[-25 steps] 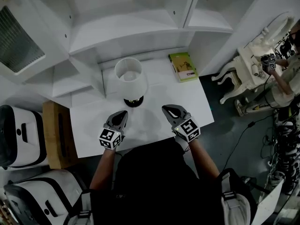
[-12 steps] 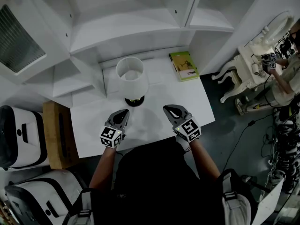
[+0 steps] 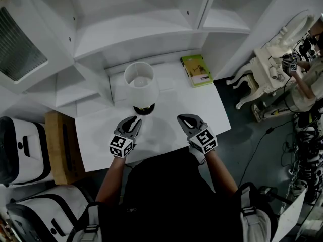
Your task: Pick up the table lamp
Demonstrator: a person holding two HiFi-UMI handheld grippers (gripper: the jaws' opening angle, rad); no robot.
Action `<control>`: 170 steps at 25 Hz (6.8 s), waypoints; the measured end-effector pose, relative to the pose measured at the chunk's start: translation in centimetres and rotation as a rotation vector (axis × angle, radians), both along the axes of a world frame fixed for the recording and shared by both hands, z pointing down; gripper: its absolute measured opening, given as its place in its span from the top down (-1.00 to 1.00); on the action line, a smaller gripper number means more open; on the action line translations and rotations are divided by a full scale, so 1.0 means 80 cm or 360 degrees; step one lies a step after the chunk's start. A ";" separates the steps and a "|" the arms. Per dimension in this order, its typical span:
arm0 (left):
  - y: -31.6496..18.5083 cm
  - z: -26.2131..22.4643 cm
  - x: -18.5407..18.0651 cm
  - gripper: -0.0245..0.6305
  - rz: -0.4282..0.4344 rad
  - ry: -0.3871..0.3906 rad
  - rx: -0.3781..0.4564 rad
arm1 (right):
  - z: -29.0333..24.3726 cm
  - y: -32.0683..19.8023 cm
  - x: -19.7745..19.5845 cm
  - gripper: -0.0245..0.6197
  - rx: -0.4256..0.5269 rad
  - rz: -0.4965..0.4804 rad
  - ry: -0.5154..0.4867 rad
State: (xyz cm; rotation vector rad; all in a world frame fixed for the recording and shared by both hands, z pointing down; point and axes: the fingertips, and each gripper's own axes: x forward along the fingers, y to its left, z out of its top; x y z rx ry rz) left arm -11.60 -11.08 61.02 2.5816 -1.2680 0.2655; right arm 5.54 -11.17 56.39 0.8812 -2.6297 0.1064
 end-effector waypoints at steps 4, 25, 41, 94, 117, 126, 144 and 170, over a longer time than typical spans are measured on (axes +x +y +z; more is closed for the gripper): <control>-0.004 0.004 0.001 0.55 0.0003 -0.0006 0.0000 | 0.003 0.002 0.003 0.90 -0.0009 0.0016 0.0017; -0.056 0.041 0.001 0.27 -0.0041 -0.0016 -0.0043 | 0.009 0.005 0.007 0.90 -0.0057 -0.0001 0.0043; -0.101 0.055 0.012 0.24 -0.0031 -0.0047 -0.0019 | 0.016 0.004 0.022 0.90 -0.0088 0.0030 0.0080; -0.186 0.064 0.032 0.38 -0.0128 0.0001 0.0061 | 0.050 0.038 0.072 0.90 -0.0285 0.0031 0.0306; -0.177 0.053 0.048 0.51 -0.0081 0.0033 0.0059 | 0.061 0.035 0.060 0.90 -0.0297 -0.0002 0.0298; -0.176 0.036 0.044 0.52 -0.0103 0.0046 0.0088 | 0.061 0.037 0.060 0.90 -0.0288 -0.0011 0.0292; -0.167 -0.009 0.048 0.54 -0.0075 0.0010 0.0142 | 0.062 0.041 0.055 0.90 -0.0264 -0.0052 0.0290; -0.135 -0.151 0.066 0.54 0.0022 0.0006 0.0242 | 0.064 0.046 0.036 0.90 -0.0226 -0.0084 0.0172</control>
